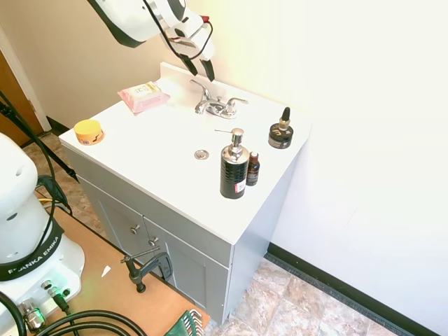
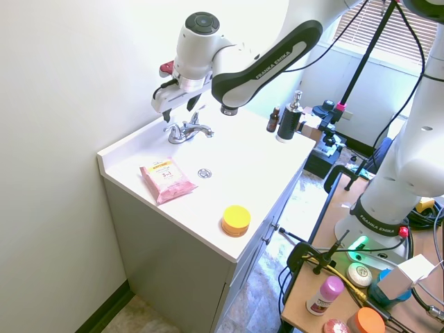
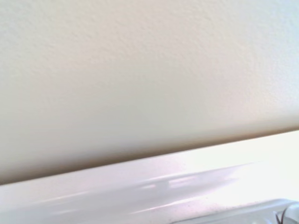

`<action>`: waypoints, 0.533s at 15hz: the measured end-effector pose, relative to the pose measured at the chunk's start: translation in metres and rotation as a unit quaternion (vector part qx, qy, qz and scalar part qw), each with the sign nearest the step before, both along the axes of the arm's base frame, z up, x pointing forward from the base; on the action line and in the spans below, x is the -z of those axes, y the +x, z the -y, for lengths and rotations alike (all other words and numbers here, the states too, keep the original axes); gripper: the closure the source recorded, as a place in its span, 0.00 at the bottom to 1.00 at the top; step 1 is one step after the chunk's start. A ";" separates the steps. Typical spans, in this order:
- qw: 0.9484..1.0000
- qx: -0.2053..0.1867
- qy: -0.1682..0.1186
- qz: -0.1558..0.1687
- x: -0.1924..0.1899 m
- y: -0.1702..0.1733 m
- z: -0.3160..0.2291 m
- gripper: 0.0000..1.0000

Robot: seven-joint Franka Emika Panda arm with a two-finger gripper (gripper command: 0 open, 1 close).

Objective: Turn on the hot water

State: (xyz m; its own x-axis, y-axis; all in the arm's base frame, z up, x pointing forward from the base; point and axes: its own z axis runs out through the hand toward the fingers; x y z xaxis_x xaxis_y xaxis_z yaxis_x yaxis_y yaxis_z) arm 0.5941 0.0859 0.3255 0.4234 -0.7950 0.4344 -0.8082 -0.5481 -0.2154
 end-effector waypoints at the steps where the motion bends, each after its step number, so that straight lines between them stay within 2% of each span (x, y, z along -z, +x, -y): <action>1: 1.000 -0.002 -0.001 -0.001 0.005 0.004 -0.002 0.00; 5: 1.000 0.002 -0.014 -0.023 0.020 0.006 -0.003 0.00; 8: 0.998 0.001 -0.020 -0.061 0.024 0.003 0.001 0.00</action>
State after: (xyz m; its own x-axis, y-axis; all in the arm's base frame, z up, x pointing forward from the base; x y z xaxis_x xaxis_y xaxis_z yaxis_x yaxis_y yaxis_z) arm 0.5967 0.0846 0.3014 0.4735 -0.7791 0.4109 -0.8283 -0.5525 -0.0929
